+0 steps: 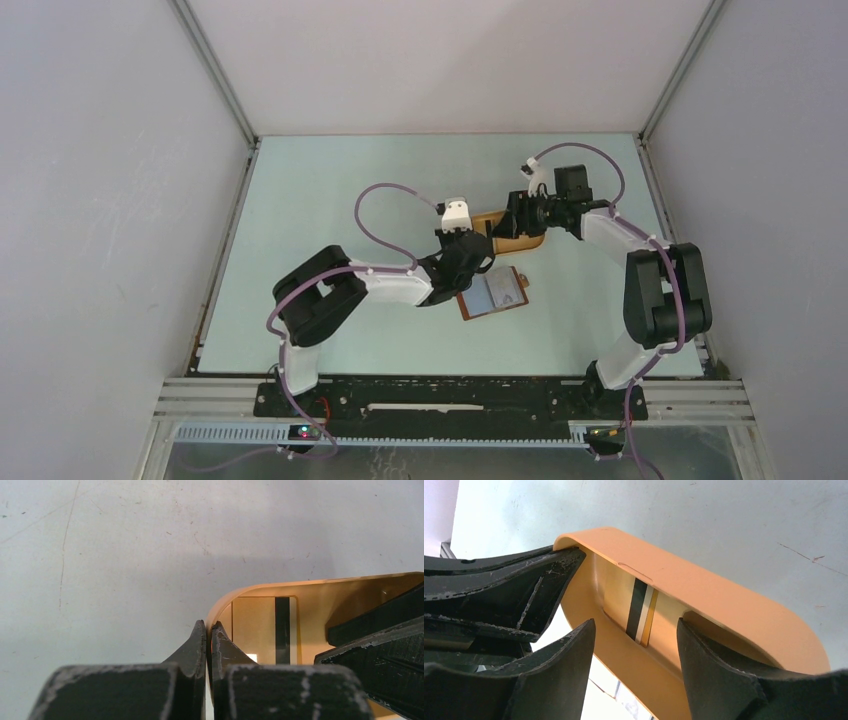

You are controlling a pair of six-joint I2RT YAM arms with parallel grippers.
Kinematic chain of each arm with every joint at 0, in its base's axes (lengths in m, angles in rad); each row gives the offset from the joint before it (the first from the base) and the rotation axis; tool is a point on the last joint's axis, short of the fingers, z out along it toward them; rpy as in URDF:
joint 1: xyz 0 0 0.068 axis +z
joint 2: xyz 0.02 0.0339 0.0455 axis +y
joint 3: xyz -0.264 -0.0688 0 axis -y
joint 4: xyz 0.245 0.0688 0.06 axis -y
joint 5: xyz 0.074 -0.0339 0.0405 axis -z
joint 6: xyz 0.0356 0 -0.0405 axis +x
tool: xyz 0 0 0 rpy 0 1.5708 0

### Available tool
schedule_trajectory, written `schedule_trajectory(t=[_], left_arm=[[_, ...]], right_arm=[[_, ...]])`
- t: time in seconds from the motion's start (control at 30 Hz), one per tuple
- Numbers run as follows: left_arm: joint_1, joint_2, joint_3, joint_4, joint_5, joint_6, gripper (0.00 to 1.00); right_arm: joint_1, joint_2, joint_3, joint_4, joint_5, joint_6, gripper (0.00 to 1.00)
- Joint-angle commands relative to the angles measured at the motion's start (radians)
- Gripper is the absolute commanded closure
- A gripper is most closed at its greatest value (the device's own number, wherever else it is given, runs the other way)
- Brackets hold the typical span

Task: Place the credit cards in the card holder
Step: Pick up the credit card from the storage box.

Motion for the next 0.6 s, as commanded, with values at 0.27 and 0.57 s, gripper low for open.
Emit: schedule_trajectory(t=[0.27,0.57], left_arm=[[-0.034,-0.074,-0.016,0.228,-0.128,0.031,1.00],[-0.040,-0.078,-0.041,0.314,-0.166,0.090,1.00]], right_arm=[[0.044,0.014,0.000,0.037,0.012,0.080,0.32],[0.052,0.029,0.001,0.038,0.013,0.163,0.34]])
